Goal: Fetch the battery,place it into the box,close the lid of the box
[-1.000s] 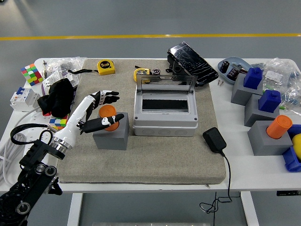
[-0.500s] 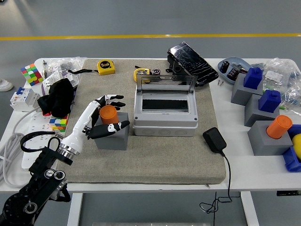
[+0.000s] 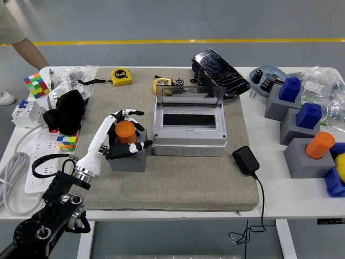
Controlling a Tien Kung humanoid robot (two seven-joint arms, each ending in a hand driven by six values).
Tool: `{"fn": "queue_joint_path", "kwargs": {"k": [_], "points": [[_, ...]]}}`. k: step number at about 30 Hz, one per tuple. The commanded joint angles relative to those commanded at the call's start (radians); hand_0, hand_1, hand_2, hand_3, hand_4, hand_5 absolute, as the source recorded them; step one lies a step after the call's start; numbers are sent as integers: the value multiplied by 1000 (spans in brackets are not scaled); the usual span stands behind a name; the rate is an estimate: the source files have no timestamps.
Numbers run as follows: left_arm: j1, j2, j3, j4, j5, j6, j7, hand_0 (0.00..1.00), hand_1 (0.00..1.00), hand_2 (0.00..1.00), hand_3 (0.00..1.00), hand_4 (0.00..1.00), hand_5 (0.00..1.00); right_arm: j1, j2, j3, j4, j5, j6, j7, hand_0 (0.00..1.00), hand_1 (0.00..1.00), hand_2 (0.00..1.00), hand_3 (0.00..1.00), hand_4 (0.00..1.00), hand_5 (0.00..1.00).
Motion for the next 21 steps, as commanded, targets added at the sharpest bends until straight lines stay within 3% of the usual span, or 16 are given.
{"fn": "queue_joint_path", "kwargs": {"k": [3,4,9,10,15,16,21], "points": [[-8,-7,12,17,-23,7,-17,185,325,376,527,998,19,1,0,-2,0,3,0,0,641,662,673,574,969,580],[-10,-9,17,21,-31,10,-23,108,201,290,362,998,5,1,0,-2,0,3,-1,0,641,663,673,574,969,580],[-22,-22,37,37,-59,25,-56,108,201,290,362,998,5,1,0,-4,0,5,-1,0,641,663,673,574,969,580],[-24,-24,40,40,-62,28,-61,42,92,190,228,998,2,1,0,-5,0,6,-1,0,641,663,673,575,969,580],[-37,-36,52,54,-74,42,-62,42,92,190,228,998,2,1,1,-9,0,8,0,-1,641,663,673,575,969,580],[-38,-38,52,55,-75,43,-62,17,27,115,158,998,2,1,1,-9,0,9,0,-1,641,662,673,574,969,580],[-42,-40,46,51,-67,51,-62,17,27,115,158,998,2,-1,1,-9,0,7,0,-1,641,662,673,574,969,580]]}}
